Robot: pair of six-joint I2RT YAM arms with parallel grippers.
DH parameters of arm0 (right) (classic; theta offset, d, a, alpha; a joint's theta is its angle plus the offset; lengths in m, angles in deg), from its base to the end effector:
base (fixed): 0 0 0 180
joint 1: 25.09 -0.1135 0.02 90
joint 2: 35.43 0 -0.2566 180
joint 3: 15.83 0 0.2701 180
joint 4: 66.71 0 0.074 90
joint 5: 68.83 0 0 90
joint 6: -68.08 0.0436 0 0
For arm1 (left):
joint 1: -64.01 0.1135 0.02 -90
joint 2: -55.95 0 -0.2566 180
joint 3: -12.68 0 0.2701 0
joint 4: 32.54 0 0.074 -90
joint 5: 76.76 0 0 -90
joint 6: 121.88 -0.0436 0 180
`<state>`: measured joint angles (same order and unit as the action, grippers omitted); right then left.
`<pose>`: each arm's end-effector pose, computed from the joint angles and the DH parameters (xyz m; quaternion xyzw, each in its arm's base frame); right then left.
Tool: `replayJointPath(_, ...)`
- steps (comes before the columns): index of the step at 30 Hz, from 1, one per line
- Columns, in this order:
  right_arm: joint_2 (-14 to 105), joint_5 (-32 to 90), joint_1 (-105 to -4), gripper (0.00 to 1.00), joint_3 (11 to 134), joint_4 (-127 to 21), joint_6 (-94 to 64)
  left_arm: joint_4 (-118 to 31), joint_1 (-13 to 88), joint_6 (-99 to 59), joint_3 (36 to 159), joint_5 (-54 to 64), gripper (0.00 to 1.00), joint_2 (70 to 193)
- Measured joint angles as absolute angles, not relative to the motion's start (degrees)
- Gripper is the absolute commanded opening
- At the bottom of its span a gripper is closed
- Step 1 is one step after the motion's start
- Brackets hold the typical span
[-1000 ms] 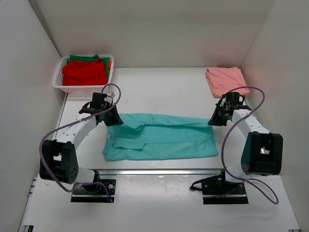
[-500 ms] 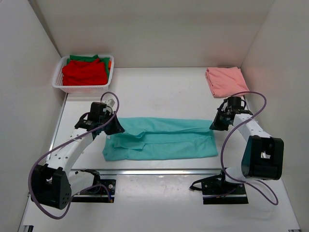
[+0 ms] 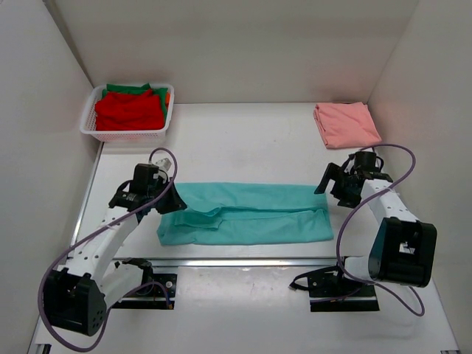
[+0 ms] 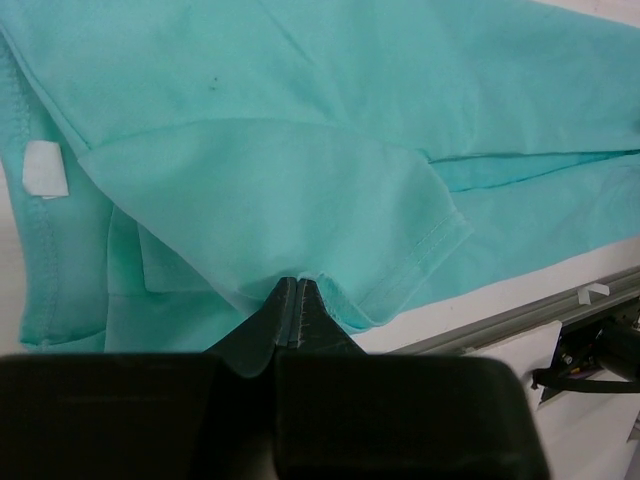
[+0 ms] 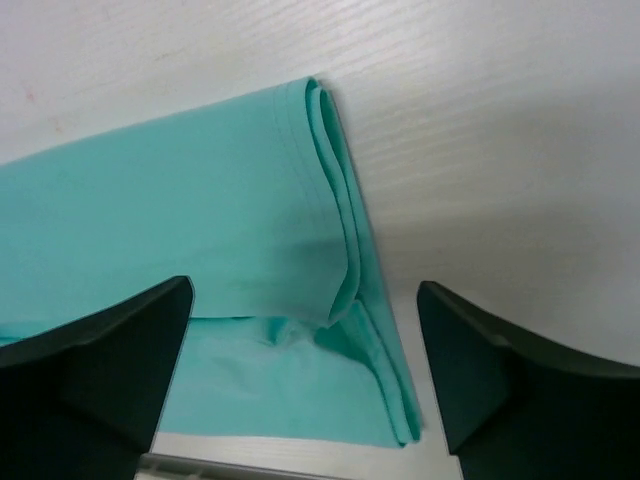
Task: Fold and stack the t-shirts
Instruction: Fold the other side of the tshirt into a rectangle, then rotate the tshirt 90 degrees
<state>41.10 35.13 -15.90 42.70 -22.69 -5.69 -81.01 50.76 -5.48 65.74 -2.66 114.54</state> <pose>0.2699 -0.0330 0.1769 0.1832 0.9460 0.1324 0.2323 0.2146 -0.0628 0.2127 -0.0654 0.9406 -0.2275 0.2433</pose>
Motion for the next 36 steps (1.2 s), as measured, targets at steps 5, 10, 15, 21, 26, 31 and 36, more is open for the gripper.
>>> replayJointPath(5,40.9,35.2,-16.2,0.99,42.9,-22.5,-6.1,-81.5,50.8,-4.8,64.2,-3.6,0.3,112.0)
replayJointPath(10,42.8,34.7,-21.4,0.99,46.7,-22.3,-6.8,-80.9,49.8,-3.9,64.2,-4.4,0.5,111.5)
replayJointPath(15,44.9,35.7,-25.1,0.55,48.8,-24.4,-7.2,-79.9,48.1,-2.9,64.7,-4.7,0.51,112.9)
replayJointPath(21,50.1,38.1,-26.5,0.22,48.9,-26.1,-6.3,-76.2,44.2,-1.6,64.3,-1.2,0.39,120.4)
replayJointPath(26,53.6,38.1,-28.6,0.33,48.5,-26.3,-5.5,-72.2,42.1,0.4,61.9,3.5,0.33,128.1)
replayJointPath(31,53.9,36.5,-30.2,0.43,46.8,-26.3,-3.2,-73.4,40.6,-0.1,70.4,7.8,0.33,143.3)
replayJointPath(36,53.1,35.6,-31.4,0.57,44.6,-26.6,1.0,-75.4,39.5,-2.8,91.1,8.8,0.29,161.1)
